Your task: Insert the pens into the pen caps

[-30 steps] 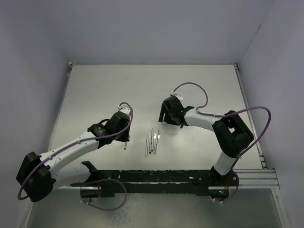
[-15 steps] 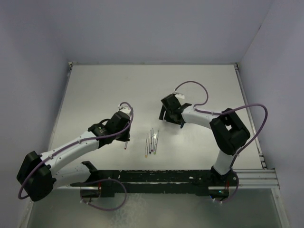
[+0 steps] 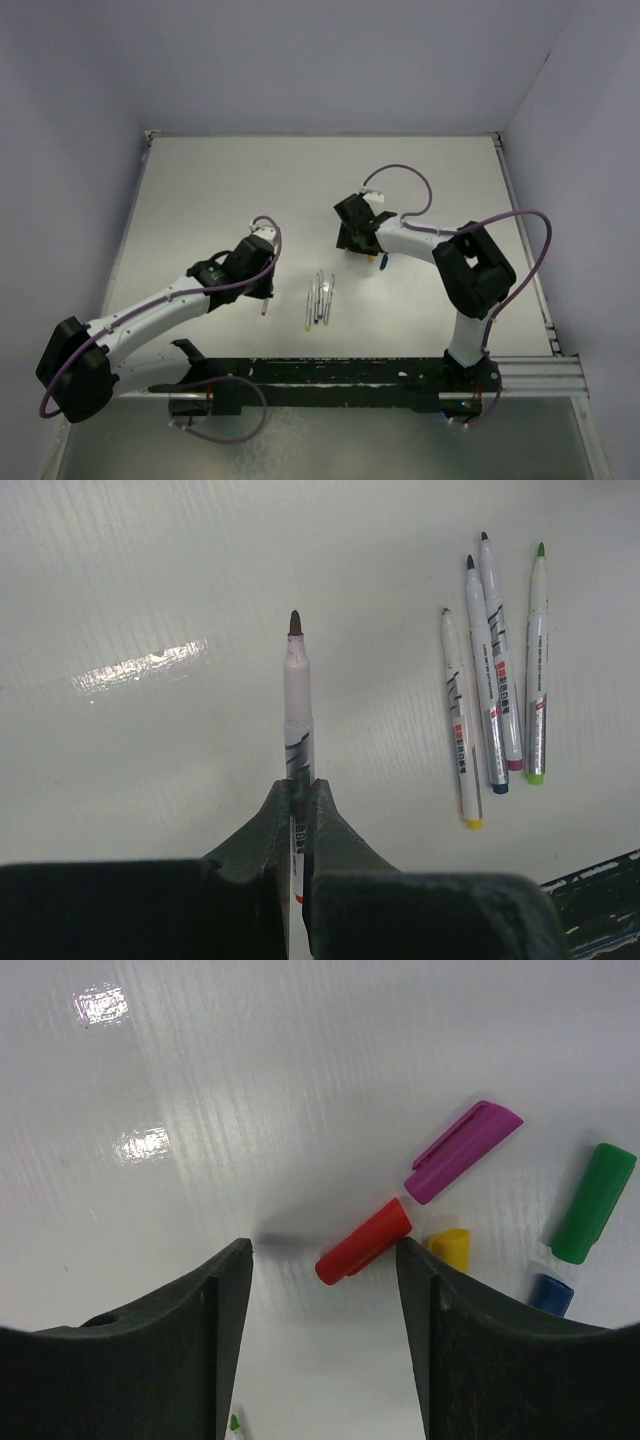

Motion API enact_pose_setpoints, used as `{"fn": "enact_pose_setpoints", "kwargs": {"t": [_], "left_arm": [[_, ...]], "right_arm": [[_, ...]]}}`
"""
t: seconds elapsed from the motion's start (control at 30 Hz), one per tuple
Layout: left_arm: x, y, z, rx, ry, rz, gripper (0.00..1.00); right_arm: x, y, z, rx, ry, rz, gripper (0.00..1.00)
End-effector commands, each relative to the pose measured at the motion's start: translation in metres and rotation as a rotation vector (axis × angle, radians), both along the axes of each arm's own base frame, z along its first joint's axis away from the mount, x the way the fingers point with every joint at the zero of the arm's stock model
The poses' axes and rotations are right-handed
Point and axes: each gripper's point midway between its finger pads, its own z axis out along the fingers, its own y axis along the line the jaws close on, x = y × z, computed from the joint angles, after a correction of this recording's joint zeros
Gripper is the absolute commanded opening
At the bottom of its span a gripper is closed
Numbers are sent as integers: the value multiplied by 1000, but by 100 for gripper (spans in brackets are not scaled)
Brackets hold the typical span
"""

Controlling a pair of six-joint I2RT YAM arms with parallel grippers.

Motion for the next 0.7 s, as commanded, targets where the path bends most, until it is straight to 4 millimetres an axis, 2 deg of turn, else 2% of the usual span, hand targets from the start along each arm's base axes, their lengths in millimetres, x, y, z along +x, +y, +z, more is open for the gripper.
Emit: {"fn": "enact_pose_setpoints", "kwargs": {"t": [0.0,0.17,0.37,0.67], "left_arm": [[6,-7,4,-19,-28,-17,0],[7,-8,3,-19,-28,-15,0],[8,-9,2,-17,-25,-16,0],[7,-8,2,-14,-22,-12,0]], "right_arm": [[-19,-4,-28,-45,103,44,61],[-21,1,-34,-45,129,89,50],[-24,2,-42,-64,157,107,43],[-35,-1,-51,-93,196,117,41]]}}
